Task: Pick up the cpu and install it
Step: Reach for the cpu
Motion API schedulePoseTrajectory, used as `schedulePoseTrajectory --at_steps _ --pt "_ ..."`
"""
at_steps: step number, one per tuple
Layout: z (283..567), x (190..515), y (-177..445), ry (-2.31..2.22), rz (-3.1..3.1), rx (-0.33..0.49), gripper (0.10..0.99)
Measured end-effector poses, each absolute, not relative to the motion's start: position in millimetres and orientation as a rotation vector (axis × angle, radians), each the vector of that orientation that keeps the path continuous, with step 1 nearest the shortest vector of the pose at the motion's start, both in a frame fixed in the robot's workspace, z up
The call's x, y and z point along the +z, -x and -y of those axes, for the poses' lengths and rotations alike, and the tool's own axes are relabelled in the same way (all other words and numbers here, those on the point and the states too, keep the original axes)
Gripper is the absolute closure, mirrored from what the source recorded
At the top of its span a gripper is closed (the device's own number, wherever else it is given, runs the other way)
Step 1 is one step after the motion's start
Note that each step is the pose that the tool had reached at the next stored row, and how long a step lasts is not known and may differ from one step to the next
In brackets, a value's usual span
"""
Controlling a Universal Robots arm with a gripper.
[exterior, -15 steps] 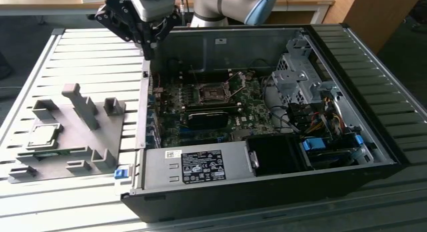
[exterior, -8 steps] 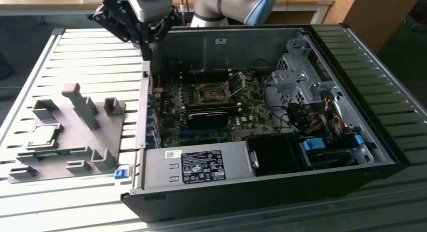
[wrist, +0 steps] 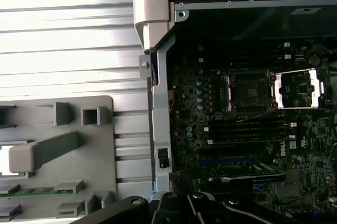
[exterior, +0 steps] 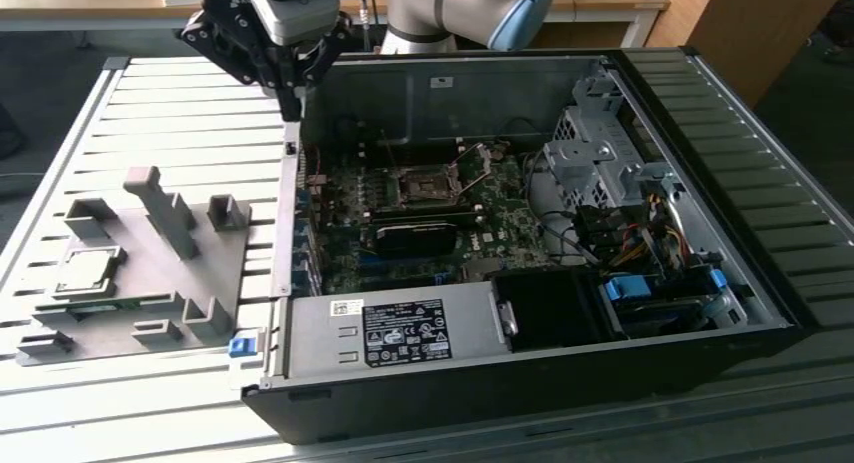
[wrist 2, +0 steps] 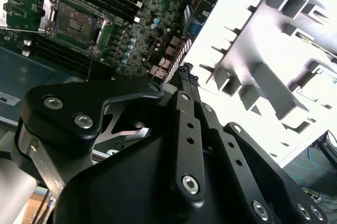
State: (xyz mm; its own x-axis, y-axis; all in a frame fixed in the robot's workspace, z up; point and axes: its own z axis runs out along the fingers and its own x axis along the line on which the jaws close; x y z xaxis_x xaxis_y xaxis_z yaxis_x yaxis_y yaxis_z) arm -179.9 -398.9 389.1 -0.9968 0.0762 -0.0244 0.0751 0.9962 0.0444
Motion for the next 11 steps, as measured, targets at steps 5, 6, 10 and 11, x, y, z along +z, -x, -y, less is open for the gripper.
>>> schedulePoseTrajectory --at_steps 5,6,10,11 --pt "398.9 388.7 181.9 -0.118 -3.113 0.068 0.98" --pt "398.9 388.7 182.4 -0.118 -3.113 0.068 0.98" --pt "398.9 388.4 184.1 -0.118 -3.113 0.068 0.98" --pt "398.9 388.3 184.6 -0.118 -3.112 0.068 0.98"
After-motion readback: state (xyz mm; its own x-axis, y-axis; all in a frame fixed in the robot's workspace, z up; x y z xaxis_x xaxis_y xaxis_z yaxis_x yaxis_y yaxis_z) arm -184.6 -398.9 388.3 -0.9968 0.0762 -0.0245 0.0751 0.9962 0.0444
